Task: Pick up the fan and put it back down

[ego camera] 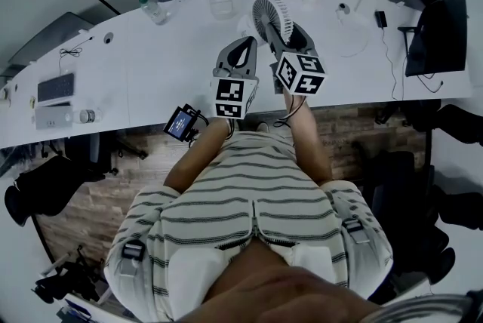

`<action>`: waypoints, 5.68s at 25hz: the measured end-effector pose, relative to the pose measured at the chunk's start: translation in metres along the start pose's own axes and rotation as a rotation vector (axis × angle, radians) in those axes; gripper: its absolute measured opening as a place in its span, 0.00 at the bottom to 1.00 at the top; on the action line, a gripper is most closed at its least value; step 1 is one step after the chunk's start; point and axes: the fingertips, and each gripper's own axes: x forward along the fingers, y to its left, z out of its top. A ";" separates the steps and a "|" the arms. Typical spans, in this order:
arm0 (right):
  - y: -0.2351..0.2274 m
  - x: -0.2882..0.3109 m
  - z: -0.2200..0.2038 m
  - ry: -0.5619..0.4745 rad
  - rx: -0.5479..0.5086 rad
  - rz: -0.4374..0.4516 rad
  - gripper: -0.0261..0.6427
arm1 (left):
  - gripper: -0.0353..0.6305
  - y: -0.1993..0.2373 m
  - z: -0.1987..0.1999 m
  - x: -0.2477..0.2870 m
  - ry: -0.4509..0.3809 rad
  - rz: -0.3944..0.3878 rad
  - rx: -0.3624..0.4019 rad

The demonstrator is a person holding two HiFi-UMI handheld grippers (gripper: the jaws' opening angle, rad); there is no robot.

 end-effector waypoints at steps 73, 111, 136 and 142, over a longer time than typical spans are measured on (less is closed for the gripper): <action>0.002 -0.019 -0.005 -0.040 -0.073 -0.066 0.38 | 0.06 0.021 0.001 -0.003 -0.016 0.085 -0.044; -0.035 0.056 -0.070 0.129 -0.180 0.027 0.38 | 0.06 0.048 -0.007 -0.002 -0.001 0.164 -0.063; -0.044 0.108 -0.136 0.305 -0.356 0.252 0.38 | 0.06 0.051 -0.016 -0.014 0.023 0.185 -0.072; -0.049 0.121 -0.145 0.354 -0.456 0.343 0.38 | 0.06 0.053 -0.019 -0.015 0.033 0.193 -0.070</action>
